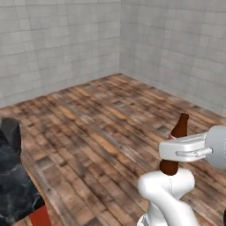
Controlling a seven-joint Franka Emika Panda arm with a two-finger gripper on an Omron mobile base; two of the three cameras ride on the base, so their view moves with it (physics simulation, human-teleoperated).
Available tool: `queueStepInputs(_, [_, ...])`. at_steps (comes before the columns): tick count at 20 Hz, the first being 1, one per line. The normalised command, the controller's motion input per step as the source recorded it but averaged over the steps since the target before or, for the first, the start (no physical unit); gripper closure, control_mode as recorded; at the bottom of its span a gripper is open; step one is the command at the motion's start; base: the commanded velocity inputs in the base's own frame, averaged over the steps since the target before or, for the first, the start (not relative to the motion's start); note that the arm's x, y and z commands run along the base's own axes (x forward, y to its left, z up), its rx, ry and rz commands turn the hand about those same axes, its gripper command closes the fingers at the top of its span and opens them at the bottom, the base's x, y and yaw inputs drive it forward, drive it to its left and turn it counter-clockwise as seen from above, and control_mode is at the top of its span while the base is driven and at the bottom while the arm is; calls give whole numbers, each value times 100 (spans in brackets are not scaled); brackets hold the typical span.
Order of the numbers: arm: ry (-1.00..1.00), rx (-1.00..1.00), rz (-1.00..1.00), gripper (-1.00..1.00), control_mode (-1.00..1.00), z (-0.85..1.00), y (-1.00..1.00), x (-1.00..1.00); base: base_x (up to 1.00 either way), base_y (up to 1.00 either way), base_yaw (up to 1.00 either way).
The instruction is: Open the fridge, grab two sodas, and place both sodas inside the bowl with ice on the dining counter.
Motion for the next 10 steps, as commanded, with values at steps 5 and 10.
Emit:
queueStepInputs(5, [0, 0, 0, 100, 100, 0, 0, 0, 86, -26, 44])
queueStepInputs(10, [0, 0, 0, 100, 100, 0, 0, 0, 44, -46, 45])
